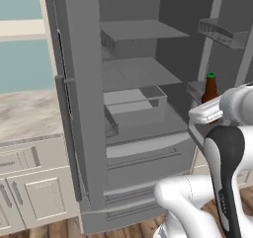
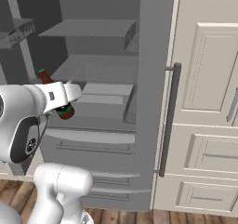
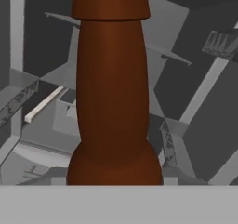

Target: Place the beer on the top shelf of the fridge to keep it out of children's reach, and place the cucumber and squash on lower shelves for easy access.

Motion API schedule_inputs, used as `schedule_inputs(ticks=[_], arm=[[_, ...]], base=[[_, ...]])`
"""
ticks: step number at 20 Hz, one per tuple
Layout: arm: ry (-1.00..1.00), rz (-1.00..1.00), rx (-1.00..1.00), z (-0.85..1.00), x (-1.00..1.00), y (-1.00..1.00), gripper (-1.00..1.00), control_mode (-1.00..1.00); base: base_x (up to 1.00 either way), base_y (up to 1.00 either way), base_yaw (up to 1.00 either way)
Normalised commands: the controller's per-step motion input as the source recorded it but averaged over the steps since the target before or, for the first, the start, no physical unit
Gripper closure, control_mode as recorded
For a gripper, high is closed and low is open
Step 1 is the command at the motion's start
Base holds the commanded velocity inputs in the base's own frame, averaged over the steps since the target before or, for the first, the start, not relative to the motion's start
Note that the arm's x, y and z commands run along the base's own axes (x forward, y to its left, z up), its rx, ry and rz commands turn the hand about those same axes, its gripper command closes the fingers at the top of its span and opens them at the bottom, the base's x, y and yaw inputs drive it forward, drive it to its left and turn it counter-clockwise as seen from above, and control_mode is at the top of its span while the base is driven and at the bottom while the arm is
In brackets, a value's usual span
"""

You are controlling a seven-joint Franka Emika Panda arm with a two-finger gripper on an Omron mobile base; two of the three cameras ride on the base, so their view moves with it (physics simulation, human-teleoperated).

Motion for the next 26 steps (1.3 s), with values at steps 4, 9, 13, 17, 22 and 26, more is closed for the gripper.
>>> schedule_inputs(ticks=[4,9,13,17,22,26], arm=[[0.00,0.00,0.00,0.00,0.00,0.00,1.00,1.00],[0.00,0.00,0.00,0.00,0.00,0.00,1.00,1.00],[0.00,0.00,0.00,0.00,0.00,0.00,1.00,1.00],[0.00,0.00,0.00,0.00,0.00,0.00,1.00,1.00],[0.00,0.00,0.00,0.00,0.00,0.00,1.00,1.00],[0.00,0.00,0.00,0.00,0.00,0.00,1.00,1.00]], base=[[0.47,-0.04,0.00],[0.49,0.00,0.00],[0.53,0.00,0.00],[0.53,0.00,0.00],[0.54,0.00,0.00],[0.50,0.00,0.00]])
